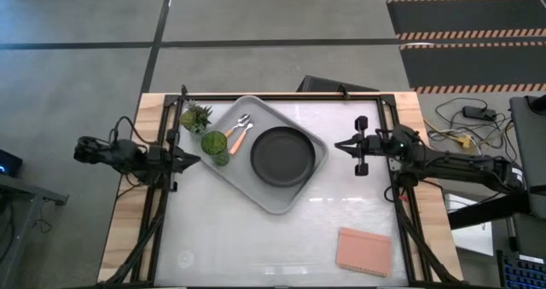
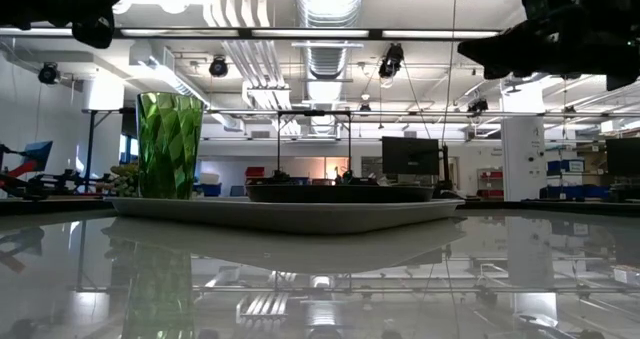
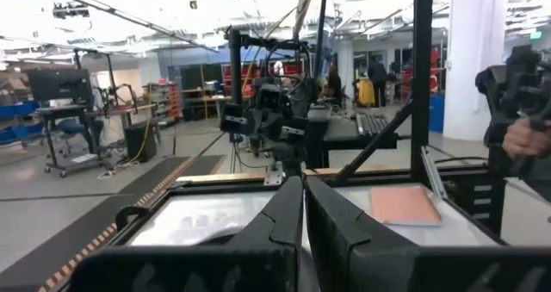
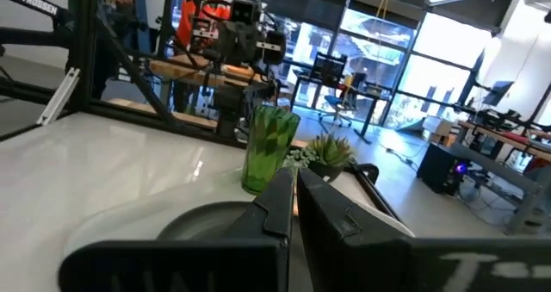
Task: Pick and place plate/cup/fork/spoon on tray
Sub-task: Return to Home Position
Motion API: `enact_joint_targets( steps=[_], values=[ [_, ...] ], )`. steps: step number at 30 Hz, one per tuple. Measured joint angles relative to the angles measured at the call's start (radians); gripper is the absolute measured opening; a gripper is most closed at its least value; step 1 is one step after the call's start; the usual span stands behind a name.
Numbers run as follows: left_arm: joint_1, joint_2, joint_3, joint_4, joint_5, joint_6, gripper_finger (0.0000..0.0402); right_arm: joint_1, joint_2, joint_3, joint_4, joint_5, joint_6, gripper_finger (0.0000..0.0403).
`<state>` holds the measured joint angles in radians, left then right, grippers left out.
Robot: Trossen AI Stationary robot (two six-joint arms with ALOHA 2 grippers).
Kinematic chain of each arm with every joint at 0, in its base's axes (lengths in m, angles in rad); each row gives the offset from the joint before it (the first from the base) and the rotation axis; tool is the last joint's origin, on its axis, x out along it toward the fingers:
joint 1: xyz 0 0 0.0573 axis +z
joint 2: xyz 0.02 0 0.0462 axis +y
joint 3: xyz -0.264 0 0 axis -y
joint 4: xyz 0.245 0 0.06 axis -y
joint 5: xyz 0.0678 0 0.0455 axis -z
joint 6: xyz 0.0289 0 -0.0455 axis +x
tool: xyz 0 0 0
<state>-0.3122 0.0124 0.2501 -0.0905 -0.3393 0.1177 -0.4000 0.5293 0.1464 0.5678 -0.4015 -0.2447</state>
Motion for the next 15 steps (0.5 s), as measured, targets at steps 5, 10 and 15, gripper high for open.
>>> enact_joint_targets(
  steps=[5, 10, 15],
  values=[
    [0.000, 0.000, -0.030, 0.002, 0.000, -0.029, 0.0000, 0.000, -0.078, -0.055, -0.002, 0.000, 0.005, 0.0009],
    [0.000, -0.001, -0.091, 0.036, 0.000, -0.069, 0.0000, 0.000, -0.163, -0.113, -0.002, 0.000, 0.037, 0.0009],
    [0.000, -0.002, -0.149, 0.080, 0.000, -0.088, 0.0000, 0.000, -0.252, -0.134, -0.042, 0.000, 0.072, 0.0009]
  ],
)
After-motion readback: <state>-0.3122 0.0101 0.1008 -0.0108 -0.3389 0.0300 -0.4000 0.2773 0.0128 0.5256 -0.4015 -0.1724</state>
